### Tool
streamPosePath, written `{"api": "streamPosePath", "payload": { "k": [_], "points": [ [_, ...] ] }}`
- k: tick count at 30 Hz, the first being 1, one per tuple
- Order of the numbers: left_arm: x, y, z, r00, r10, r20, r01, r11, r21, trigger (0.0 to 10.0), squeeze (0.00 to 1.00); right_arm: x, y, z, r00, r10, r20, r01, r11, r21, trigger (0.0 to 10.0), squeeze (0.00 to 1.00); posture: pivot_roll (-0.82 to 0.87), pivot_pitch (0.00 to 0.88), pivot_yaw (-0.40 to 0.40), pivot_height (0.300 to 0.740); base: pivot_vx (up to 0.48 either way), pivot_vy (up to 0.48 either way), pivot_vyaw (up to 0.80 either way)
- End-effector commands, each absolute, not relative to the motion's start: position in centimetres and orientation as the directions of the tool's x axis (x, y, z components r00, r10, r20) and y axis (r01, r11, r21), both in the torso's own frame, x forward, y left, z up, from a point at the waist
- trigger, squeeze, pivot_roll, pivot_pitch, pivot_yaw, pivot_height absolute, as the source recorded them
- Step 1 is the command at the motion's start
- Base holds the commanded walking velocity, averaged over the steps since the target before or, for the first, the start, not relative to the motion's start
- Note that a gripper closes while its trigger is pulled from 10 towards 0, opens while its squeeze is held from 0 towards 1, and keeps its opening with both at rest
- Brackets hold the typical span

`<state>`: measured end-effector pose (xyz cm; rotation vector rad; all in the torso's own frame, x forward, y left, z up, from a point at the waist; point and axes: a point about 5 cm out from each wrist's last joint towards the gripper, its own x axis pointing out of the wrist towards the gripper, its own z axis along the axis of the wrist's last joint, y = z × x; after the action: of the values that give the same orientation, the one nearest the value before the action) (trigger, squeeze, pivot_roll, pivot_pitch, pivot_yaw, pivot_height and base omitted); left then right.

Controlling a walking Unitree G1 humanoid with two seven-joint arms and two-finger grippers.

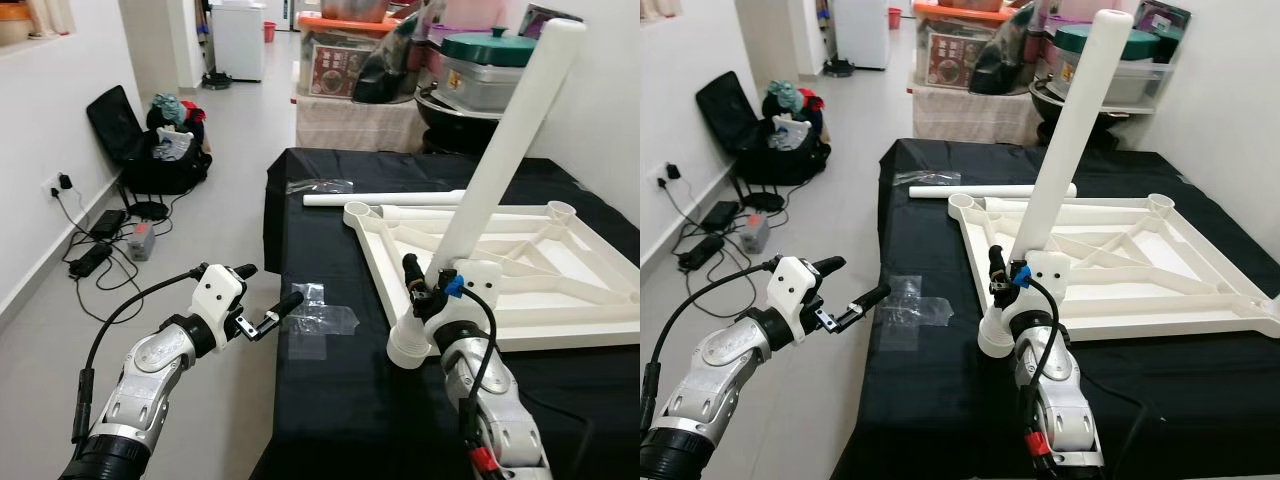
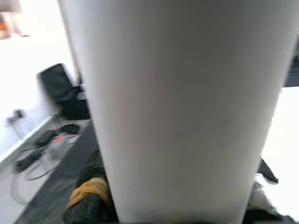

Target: Building children table

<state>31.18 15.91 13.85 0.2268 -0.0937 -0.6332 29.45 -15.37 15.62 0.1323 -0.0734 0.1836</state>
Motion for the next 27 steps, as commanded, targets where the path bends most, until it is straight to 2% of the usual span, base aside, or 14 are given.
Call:
{"api": "streamPosePath", "payload": {
  "k": [1,2,4,5,8,13,14,15,19,20,24,25,26,27],
  "points": [
    [31.2,15.8,13.5,0.798,-0.603,0.003,0.586,0.777,0.232,10.0,0.00,28.5,-13.1,13.8,0.921,0.389,0.016,-0.382,0.894,0.235,10.0,0.00,0.04,0.000,-0.069,0.740,0.000,0.000,0.00],
    [31.2,15.8,13.5,0.798,-0.603,0.003,0.586,0.777,0.232,10.0,0.00,28.5,-13.1,13.8,0.921,0.389,0.016,-0.382,0.894,0.235,10.0,0.00,0.04,0.000,-0.069,0.740,0.000,0.000,0.00],
    [31.2,15.8,13.5,0.799,-0.602,0.003,0.585,0.778,0.230,10.0,0.00,27.5,-12.3,14.5,0.836,0.545,0.059,-0.544,0.811,0.217,10.0,0.00,0.04,0.000,-0.074,0.740,0.000,0.000,0.00],
    [31.2,15.8,13.5,0.799,-0.602,0.003,0.585,0.778,0.230,10.0,0.00,27.5,-12.3,14.5,0.836,0.545,0.059,-0.544,0.811,0.217,10.0,0.00,0.04,0.000,-0.074,0.740,0.000,0.000,0.00],
    [31.2,15.8,13.5,0.800,-0.600,0.005,0.583,0.780,0.227,10.0,0.00,26.0,-11.8,14.9,0.693,0.717,0.078,-0.715,0.671,0.196,10.0,0.00,0.04,0.000,-0.079,0.740,0.000,0.000,0.00],
    [31.1,15.8,13.5,0.801,-0.598,0.005,0.582,0.781,0.227,10.0,0.00,25.8,-11.9,14.9,0.663,0.745,0.074,-0.743,0.643,0.186,10.0,0.00,0.04,0.000,-0.082,0.740,0.000,0.000,0.00],
    [31.1,15.8,13.5,0.802,-0.597,0.006,0.580,0.783,0.225,10.0,0.00,26.1,-12.1,14.9,0.671,0.738,0.071,-0.736,0.652,0.181,10.0,0.00,0.04,0.000,-0.083,0.740,0.000,0.000,0.00],
    [31.1,15.8,13.5,0.804,-0.595,0.007,0.579,0.784,0.225,10.0,0.00,26.4,-12.3,14.8,0.689,0.722,0.063,-0.720,0.672,0.174,8.8,0.00,0.05,0.000,-0.085,0.740,0.000,0.000,0.00],
    [31.1,15.9,13.4,0.805,-0.593,0.006,0.577,0.786,0.224,10.0,0.00,26.9,-12.6,14.5,0.718,0.695,0.044,-0.692,0.705,0.157,8.8,0.00,0.05,0.000,-0.085,0.740,0.000,0.000,0.00],
    [31.0,15.9,13.4,0.806,-0.592,0.005,0.576,0.786,0.224,10.0,0.00,27.0,-12.7,14.2,0.728,0.685,0.028,-0.681,0.718,0.148,10.0,0.00,0.05,0.000,-0.084,0.740,0.000,0.000,0.00],
    [31.1,16.0,13.4,0.808,-0.589,0.005,0.573,0.788,0.226,10.0,0.00,28.4,-14.1,12.1,0.865,0.488,-0.118,-0.478,0.872,0.101,10.0,0.00,0.04,0.000,-0.080,0.740,0.000,0.000,0.00],
    [31.1,16.0,13.4,0.808,-0.589,0.005,0.573,0.788,0.226,10.0,0.00,28.4,-14.1,12.1,0.865,0.488,-0.118,-0.478,0.872,0.101,10.0,0.00,0.04,0.000,-0.080,0.740,0.000,0.000,0.00],
    [31.2,16.0,13.4,0.808,-0.589,0.007,0.572,0.788,0.226,10.0,0.00,29.3,-15.7,11.6,0.939,0.307,-0.153,-0.294,0.950,0.101,10.0,0.00,0.04,0.000,-0.080,0.740,0.000,0.000,0.00],
    [31.2,16.0,13.5,0.808,-0.589,0.007,0.572,0.788,0.227,10.0,0.00,29.5,-16.3,11.4,0.958,0.237,-0.161,-0.224,0.970,0.096,10.0,0.00,0.04,0.000,-0.080,0.740,0.000,0.000,0.00]
  ]
}}
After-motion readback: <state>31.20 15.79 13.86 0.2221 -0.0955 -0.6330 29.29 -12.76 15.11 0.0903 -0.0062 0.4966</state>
